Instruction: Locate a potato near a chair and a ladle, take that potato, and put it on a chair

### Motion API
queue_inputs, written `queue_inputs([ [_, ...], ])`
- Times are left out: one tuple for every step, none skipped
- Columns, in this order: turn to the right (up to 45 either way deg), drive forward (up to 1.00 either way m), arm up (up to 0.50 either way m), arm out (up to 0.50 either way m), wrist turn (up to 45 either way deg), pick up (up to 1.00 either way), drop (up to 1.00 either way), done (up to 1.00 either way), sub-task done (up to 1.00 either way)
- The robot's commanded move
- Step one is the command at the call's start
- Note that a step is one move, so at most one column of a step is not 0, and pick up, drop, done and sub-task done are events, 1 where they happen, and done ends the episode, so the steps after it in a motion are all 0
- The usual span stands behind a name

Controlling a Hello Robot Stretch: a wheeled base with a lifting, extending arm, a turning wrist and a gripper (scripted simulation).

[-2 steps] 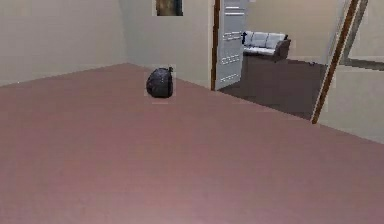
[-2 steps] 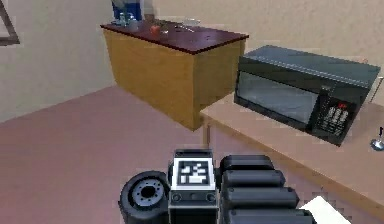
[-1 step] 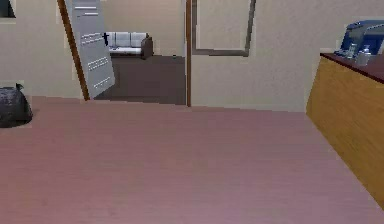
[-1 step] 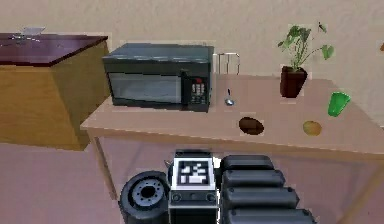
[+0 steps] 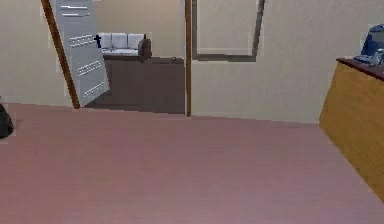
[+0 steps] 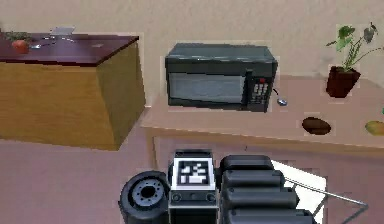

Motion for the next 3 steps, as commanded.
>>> queue_inputs([
  [39.0, 0.00, 0.00, 0.00, 0.0, 0.00, 0.00, 0.00, 0.00],
  [0.0, 0.40, 0.00, 0.00, 0.0, 0.00, 0.00, 0.00, 0.00],
  [45.0, 0.00, 0.00, 0.00, 0.0, 0.00, 0.00, 0.00, 0.00],
])
